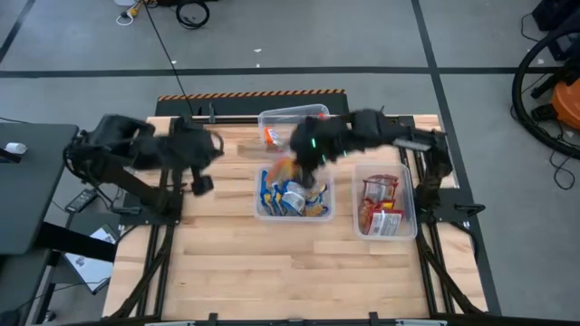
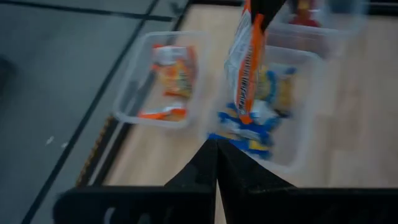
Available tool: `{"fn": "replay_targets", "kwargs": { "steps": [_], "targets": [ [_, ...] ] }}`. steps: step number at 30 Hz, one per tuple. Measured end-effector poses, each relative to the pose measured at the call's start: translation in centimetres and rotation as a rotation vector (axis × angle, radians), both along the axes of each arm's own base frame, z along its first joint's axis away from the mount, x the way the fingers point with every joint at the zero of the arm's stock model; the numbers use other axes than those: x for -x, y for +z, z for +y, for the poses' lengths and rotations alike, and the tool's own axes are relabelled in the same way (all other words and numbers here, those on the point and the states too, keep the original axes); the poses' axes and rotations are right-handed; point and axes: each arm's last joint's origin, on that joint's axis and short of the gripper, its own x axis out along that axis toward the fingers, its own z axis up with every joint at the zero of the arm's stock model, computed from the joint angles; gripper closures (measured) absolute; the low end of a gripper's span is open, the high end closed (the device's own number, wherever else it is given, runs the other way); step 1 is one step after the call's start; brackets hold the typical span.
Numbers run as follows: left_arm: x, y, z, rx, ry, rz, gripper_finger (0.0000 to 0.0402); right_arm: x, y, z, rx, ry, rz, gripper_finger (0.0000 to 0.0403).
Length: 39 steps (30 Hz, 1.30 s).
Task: Sort Maruchan noodles
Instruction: Put the orange noodle pack into the top transparent bin
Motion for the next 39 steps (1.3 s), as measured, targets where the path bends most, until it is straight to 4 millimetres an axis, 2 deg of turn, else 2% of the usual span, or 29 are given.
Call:
{"fn": "replay_targets", "kwargs": {
  "steps": [8,11,18,21,25,29,32,39],
  "targets": [
    [-0.1,0.0,5.1,-0.042,0.185,0.048,0.0391,-0.7,-0.9,-10.6,-0.232,-0.521,-0.139,0.0389],
    [-0.1,-0.1,7.0,-0.055,0.26,0.077,0.0391,-0.7,-1.7,-13.6,-0.278,-0.633,-0.157,0.0389],
    [1.1,-0.1,10.0,-0.049,0.258,0.145,0.039,-2.4,-5.6,-18.6,-0.413,-0.829,-0.148,0.0389],
    [1.9,0.0,10.8,-0.057,0.307,0.143,0.039,-2.9,-7.2,-19.6,-0.46,-0.918,-0.124,0.0389],
    [2.2,0.0,11.6,-0.055,0.35,0.146,0.039,-3.7,-9.3,-20.0,-0.511,-1.059,-0.077,0.0389],
    [2.3,0.1,11.9,-0.057,0.369,0.134,0.039,-4.2,-9.9,-19.9,-0.552,-1.146,-0.097,0.0389],
    [2.0,0.4,12.0,-0.084,0.351,0.105,0.039,-4.8,-10.2,-20.0,-0.557,-1.188,-0.138,0.0389],
    [1.6,0.6,12.0,-0.104,0.252,0.098,0.039,-5.7,-13.3,-20.4,-0.567,-1.29,-0.053,0.0384]
  ]
}}
